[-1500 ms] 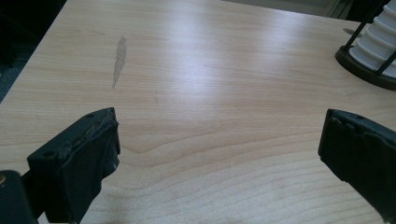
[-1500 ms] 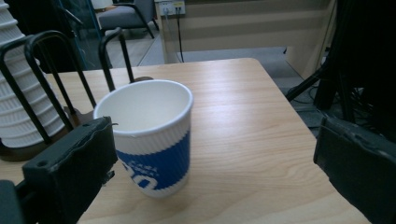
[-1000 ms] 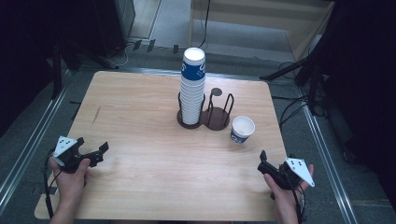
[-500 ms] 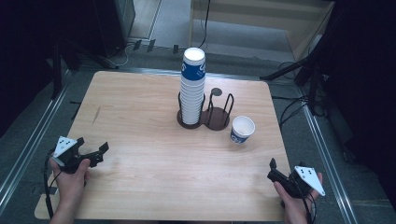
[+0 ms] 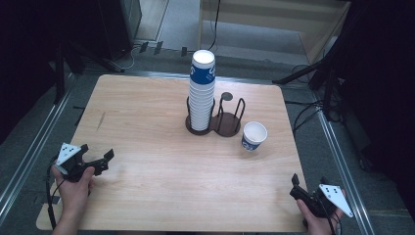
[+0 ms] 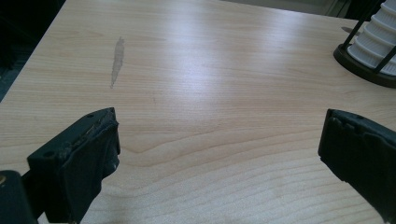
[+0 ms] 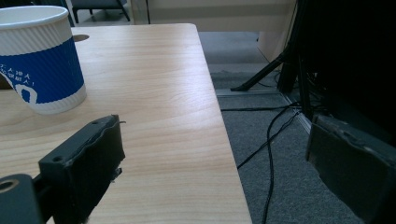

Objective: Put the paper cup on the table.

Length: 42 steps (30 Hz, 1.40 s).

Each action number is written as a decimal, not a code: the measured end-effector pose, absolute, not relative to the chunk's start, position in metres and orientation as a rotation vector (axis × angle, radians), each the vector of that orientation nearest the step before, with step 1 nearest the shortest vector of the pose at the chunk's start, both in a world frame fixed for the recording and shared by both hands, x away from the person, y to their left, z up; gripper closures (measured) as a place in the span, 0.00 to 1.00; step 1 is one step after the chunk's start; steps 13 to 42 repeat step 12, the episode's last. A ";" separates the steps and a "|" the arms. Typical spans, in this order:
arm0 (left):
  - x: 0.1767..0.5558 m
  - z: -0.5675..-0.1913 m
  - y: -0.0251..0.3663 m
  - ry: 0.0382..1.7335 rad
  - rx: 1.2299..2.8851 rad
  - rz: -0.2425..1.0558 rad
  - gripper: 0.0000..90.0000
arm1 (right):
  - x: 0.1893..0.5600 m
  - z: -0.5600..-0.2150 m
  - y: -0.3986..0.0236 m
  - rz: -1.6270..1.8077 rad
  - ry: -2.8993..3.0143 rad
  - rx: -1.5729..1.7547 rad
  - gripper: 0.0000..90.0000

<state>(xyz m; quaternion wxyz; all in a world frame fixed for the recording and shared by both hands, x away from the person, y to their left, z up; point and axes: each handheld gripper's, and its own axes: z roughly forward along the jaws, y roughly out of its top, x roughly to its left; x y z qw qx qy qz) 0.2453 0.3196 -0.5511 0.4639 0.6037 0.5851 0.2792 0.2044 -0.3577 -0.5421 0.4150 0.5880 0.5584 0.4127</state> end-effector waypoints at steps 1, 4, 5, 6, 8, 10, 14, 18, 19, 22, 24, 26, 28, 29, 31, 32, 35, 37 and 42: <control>0.245 -0.551 0.320 1.438 1.483 0.687 0.00 | 0.204 -0.543 -0.358 1.031 1.405 1.478 0.05; 0.246 -0.551 0.320 1.439 1.482 0.686 0.00 | 0.204 -0.545 -0.358 1.027 1.403 1.499 0.05; 0.246 -0.551 0.320 1.441 1.482 0.685 0.00 | 0.204 -0.545 -0.358 1.026 1.401 1.496 0.05; 0.246 -0.551 0.320 1.442 1.482 0.685 0.00 | 0.203 -0.545 -0.358 1.023 1.404 1.490 0.05; 0.246 -0.551 0.320 1.442 1.485 0.684 0.00 | 0.202 -0.545 -0.358 1.026 1.401 1.490 0.05; 0.246 -0.551 0.320 1.442 1.482 0.682 0.00 | 0.202 -0.545 -0.357 1.020 1.405 1.495 0.06; 0.247 -0.551 0.320 1.440 1.484 0.683 0.00 | 0.203 -0.545 -0.357 1.021 1.410 1.510 0.07; 0.247 -0.551 0.320 1.440 1.484 0.683 0.00 | 0.203 -0.545 -0.357 1.021 1.410 1.510 0.07; 0.247 -0.551 0.320 1.440 1.484 0.683 0.00 | 0.203 -0.545 -0.357 1.021 1.410 1.510 0.07; 0.247 -0.551 0.320 1.440 1.484 0.683 0.00 | 0.203 -0.545 -0.357 1.021 1.410 1.510 0.07; 0.247 -0.551 0.320 1.440 1.484 0.683 0.00 | 0.203 -0.545 -0.357 1.021 1.410 1.510 0.07; 0.247 -0.551 0.320 1.440 1.484 0.683 0.00 | 0.203 -0.545 -0.357 1.021 1.410 1.510 0.07; 0.247 -0.551 0.320 1.440 1.484 0.683 0.00 | 0.203 -0.545 -0.357 1.021 1.410 1.510 0.07; 0.247 -0.551 0.320 1.440 1.484 0.683 0.00 | 0.203 -0.545 -0.357 1.021 1.410 1.510 0.07; 0.247 -0.551 0.320 1.440 1.484 0.683 0.00 | 0.203 -0.545 -0.357 1.021 1.410 1.510 0.07; 0.247 -0.551 0.320 1.440 1.484 0.683 0.00 | 0.203 -0.545 -0.357 1.021 1.410 1.510 0.07; 0.247 -0.551 0.320 1.440 1.484 0.683 0.00 | 0.203 -0.545 -0.357 1.021 1.410 1.510 0.07; 0.247 -0.551 0.320 1.440 1.484 0.683 0.00 | 0.203 -0.545 -0.357 1.021 1.410 1.510 0.07; 0.247 -0.551 0.320 1.440 1.484 0.683 0.00 | 0.203 -0.545 -0.357 1.021 1.410 1.510 0.07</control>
